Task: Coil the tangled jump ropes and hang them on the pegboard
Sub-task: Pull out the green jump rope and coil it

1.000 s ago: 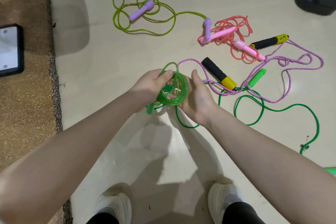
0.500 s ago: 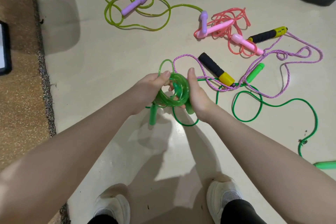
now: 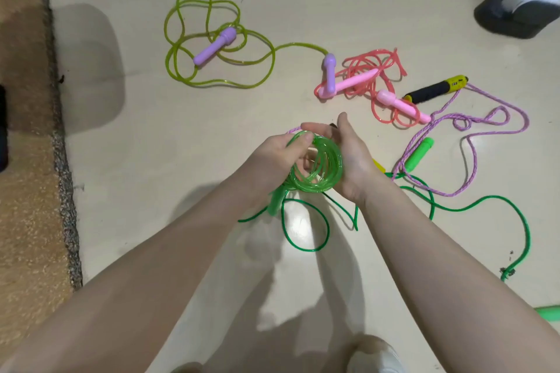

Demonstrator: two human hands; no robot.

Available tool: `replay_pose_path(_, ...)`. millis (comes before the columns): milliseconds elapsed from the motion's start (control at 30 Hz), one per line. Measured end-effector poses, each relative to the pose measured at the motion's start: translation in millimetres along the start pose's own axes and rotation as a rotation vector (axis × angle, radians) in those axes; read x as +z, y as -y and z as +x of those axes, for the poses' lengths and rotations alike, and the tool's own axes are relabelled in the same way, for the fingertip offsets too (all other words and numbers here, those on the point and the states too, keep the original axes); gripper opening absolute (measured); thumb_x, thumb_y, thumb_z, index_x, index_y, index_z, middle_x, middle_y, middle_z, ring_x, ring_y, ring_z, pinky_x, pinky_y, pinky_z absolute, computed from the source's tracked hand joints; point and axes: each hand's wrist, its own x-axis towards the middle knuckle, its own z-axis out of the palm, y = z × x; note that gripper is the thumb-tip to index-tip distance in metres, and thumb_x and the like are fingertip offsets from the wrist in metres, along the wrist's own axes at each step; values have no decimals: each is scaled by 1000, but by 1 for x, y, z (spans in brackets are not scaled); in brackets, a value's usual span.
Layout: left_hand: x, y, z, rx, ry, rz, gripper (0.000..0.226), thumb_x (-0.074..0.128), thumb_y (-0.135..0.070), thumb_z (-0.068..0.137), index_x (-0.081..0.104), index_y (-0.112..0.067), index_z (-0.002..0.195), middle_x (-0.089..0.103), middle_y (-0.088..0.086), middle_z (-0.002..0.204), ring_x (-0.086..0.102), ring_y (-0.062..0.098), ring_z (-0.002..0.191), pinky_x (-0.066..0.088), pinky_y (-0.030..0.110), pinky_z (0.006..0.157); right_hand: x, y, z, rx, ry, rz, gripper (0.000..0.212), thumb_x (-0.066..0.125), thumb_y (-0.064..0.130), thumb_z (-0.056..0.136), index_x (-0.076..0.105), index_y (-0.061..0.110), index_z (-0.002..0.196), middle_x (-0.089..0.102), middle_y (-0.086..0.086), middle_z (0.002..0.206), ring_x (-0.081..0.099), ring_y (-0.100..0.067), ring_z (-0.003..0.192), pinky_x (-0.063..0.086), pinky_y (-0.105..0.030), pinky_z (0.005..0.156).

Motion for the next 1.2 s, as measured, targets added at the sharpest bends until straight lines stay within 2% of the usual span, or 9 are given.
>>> replay_pose_path(167,3,-60,9,-40,-21,-83,34,49,-35,95,58,-16,68,60,8,68,61,24,75,50,40,81,14,64,-37,-76,59,-57,51,37,54,94,61,12,109,65,-10,95,64,-20,80,53,-39,84)
replay_pose_path(333,19,-148,-30,-216,-62,-124,32,58,-47,75,61,-20,58,65,1,64,59,23,72,49,44,89,20,133,-123,-245,-33,-596,41,61,32,89,47,20,125,61,-4,100,60,-14,94,48,-22,84)
replay_pose_path(400,30,-193,-51,-257,-26,-127,33,60,-47,72,62,-18,56,60,0,59,55,22,69,47,38,81,19,166,-161,-237,-24,-711,47,67,38,81,50,22,122,64,0,103,60,-17,104,47,-33,96)
replay_pose_path(500,43,-270,-85,-305,22,-253,29,57,-29,90,55,-13,66,47,-4,51,50,15,56,42,25,64,21,225,-217,-236,20,-768,42,70,36,74,58,21,111,68,0,102,63,-18,102,48,-42,95)
replay_pose_path(667,44,-390,-142,-319,57,-330,14,55,-16,91,54,-13,77,44,-4,55,49,13,60,41,23,64,49,319,-303,-280,27,-1036,36,63,6,82,53,15,116,54,0,82,51,-20,81,42,-32,74)
replay_pose_path(800,51,-487,-188,-249,62,-421,20,48,-16,96,55,-9,79,48,-4,48,49,9,48,46,18,50,74,394,-375,-379,-16,-1211,32,56,4,85,52,9,117,60,-9,93,54,-24,87,39,-32,82)
replay_pose_path(900,47,-551,-216,-142,69,-267,21,50,-25,96,55,-12,80,44,-9,42,44,6,38,41,21,50,96,444,-425,-412,-58,-1314,28,51,13,90,50,7,117,63,-18,100,56,-31,94,33,-31,69)
replay_pose_path(1067,27,-637,-234,55,84,-54,21,51,-29,95,58,-17,79,33,-10,42,34,8,40,38,27,61,134,508,-480,-466,-22,-1141,36,59,25,89,50,12,121,62,-12,95,60,-22,74,48,-28,66)
replay_pose_path(1200,27,-695,-225,223,91,34,12,56,-22,92,63,-15,86,49,-1,57,45,11,53,38,25,60,140,563,-498,-568,-13,-880,44,65,25,86,47,15,125,60,-2,104,59,-14,94,48,-25,83)
